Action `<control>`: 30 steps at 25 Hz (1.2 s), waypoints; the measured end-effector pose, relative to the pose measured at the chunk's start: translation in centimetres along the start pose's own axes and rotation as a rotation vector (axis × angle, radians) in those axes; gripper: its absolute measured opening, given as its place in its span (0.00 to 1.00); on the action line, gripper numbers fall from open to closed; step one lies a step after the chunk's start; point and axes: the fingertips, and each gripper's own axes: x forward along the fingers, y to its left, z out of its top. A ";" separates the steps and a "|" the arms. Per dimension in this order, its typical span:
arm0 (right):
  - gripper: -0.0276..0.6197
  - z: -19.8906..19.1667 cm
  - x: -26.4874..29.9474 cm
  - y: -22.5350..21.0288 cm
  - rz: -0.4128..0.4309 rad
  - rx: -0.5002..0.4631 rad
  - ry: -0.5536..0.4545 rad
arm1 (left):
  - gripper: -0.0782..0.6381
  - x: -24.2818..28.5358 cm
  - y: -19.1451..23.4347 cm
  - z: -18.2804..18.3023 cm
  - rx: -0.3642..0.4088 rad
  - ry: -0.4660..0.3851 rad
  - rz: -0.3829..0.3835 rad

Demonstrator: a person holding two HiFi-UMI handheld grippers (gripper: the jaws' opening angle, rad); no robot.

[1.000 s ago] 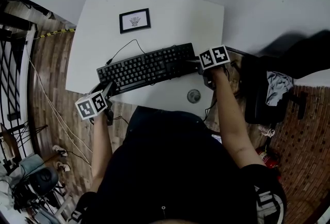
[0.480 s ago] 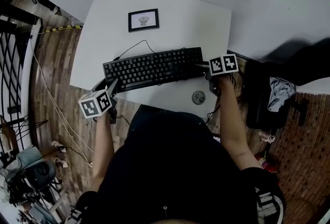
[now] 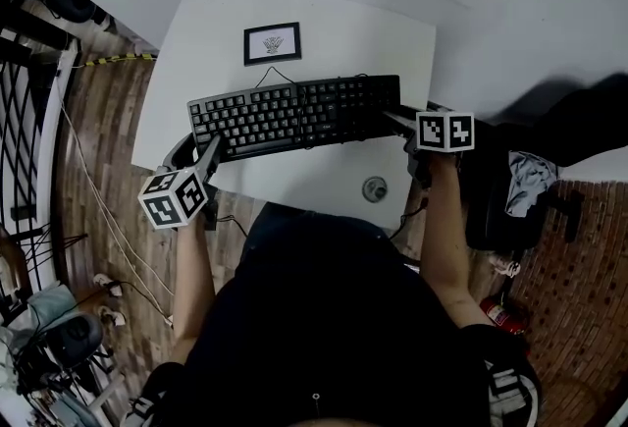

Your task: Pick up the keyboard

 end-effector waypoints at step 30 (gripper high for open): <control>0.39 15.8 -18.5 12.8 -0.115 -0.490 -0.795 | 0.46 -11.5 -5.0 17.9 0.319 -0.752 -0.083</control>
